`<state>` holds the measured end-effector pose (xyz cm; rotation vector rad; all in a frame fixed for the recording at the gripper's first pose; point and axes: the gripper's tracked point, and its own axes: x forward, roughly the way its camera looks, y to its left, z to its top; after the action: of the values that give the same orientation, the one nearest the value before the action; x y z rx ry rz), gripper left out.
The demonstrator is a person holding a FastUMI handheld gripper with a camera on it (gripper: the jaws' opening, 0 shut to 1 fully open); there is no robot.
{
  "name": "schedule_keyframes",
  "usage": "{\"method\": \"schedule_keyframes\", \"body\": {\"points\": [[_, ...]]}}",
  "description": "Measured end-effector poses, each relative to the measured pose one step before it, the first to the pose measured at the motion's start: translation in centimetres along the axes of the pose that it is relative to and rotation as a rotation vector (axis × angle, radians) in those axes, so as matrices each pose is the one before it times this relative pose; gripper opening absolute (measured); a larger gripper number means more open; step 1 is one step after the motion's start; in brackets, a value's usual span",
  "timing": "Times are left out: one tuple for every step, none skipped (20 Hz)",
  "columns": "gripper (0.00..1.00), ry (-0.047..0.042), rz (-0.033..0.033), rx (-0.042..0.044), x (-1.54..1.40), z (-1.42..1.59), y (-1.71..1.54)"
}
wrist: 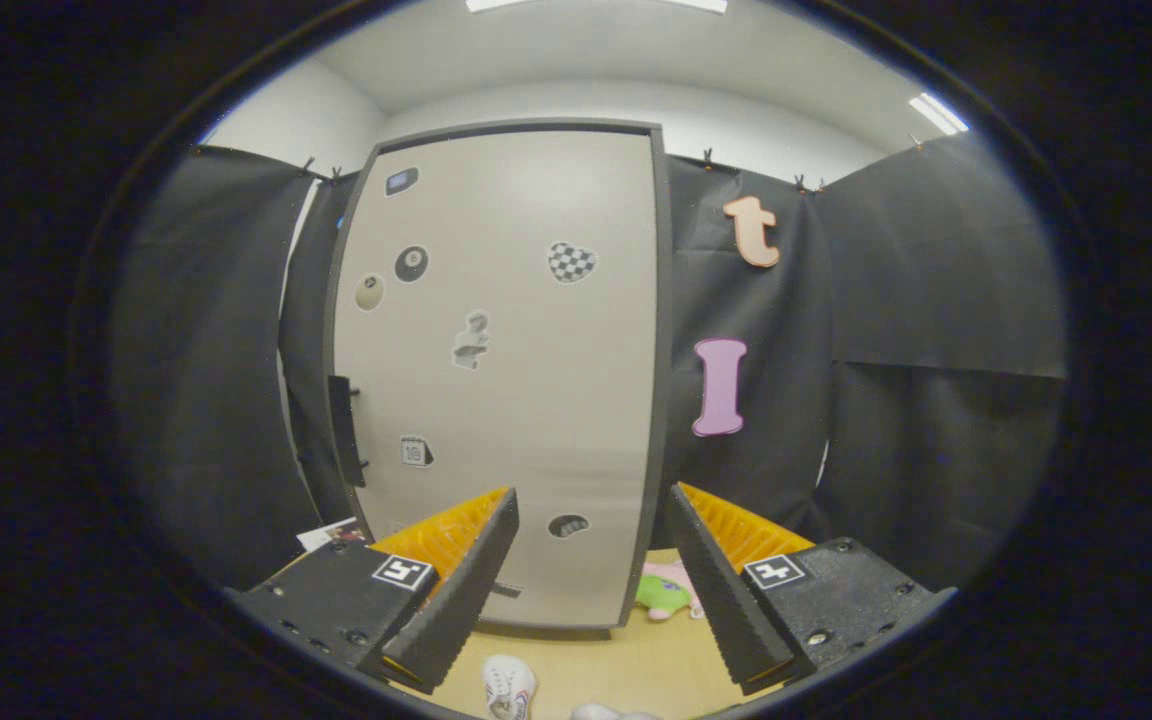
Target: Open the shoe cabinet door, grab the shoes and put them into the shoe cabinet, then close the shoe cabinet door.
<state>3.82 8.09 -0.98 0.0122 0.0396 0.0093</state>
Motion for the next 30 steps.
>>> {"method": "schedule_keyframes", "body": {"points": [[0.98,0.00169,0.01544,-0.00494,0.977,-0.085,1.631],[0.98,-0.00245,0.01779,-0.00091,1.152,-0.156,1.451],[0.98,0.00149,0.01644,-0.00221,1.164,-0.113,1.765],[0.98,-0.00068,0.01870,-0.00004,1.070,-0.160,1.738],[0.98,0.00181,0.01666,0.00449,1.154,-0.035,1.882],[0.98,0.00123,0.01891,0.00621,1.001,-0.232,1.831],[0.98,-0.00167,0.02226,0.00328,1.033,-0.019,1.897],[0.98,0.00275,0.02119,-0.00211,0.977,-0.195,1.882],[0.98,-0.00370,0.01498,-0.01053,0.997,-0.001,1.652],[0.98,-0.00234,0.01309,-0.01159,0.991,-0.005,1.497],[0.98,-0.00061,0.01410,-0.00651,0.943,0.085,1.401],[0.99,-0.00305,0.01907,0.00095,0.791,-0.016,1.416],[0.99,0.00079,0.01118,0.00085,0.862,0.109,1.058],[0.98,0.00294,0.00363,-0.00289,0.727,-0.111,0.708],[0.98,-0.00178,0.00411,0.00253,0.737,-0.008,0.611],[0.99,0.00227,-0.00458,0.00351,0.699,-0.080,0.340],[0.98,0.00552,0.00273,0.00695,0.728,-0.063,0.360],[0.98,0.01010,0.00267,0.01214,0.692,-0.247,0.245],[0.98,0.00712,-0.00413,0.01178,0.513,-0.170,0.039],[0.96,0.01274,-0.01041,0.00782,0.440,-0.211,-0.177],[0.91,0.00164,-0.00567,0.00874,0.132,0.001,0.002],[0.85,-0.01427,-0.00764,0.00280,0.098,0.215,-0.130],[0.76,-0.00143,-0.00055,-0.00193,0.053,0.021,0.079],[0.68,0.00267,-0.00669,0.00177,0.052,-0.092,-0.092],[0.59,0.00366,0.00656,0.01044,-0.048,-0.166,0.244],[0.50,0.00169,-0.00985,-0.00133,-0.081,0.133,-0.093],[0.41,0.00170,0.00309,0.00096,0.026,-0.099,-0.202],[0.36,0.00323,0.00724,0.00706,-0.227,0.045,0.082],[0.36,0.00639,0.01370,0.01575,-0.027,-0.044,0.063],[0.33,0.00248,0.00906,0.00383,-0.071,0.017,0.049]]}}
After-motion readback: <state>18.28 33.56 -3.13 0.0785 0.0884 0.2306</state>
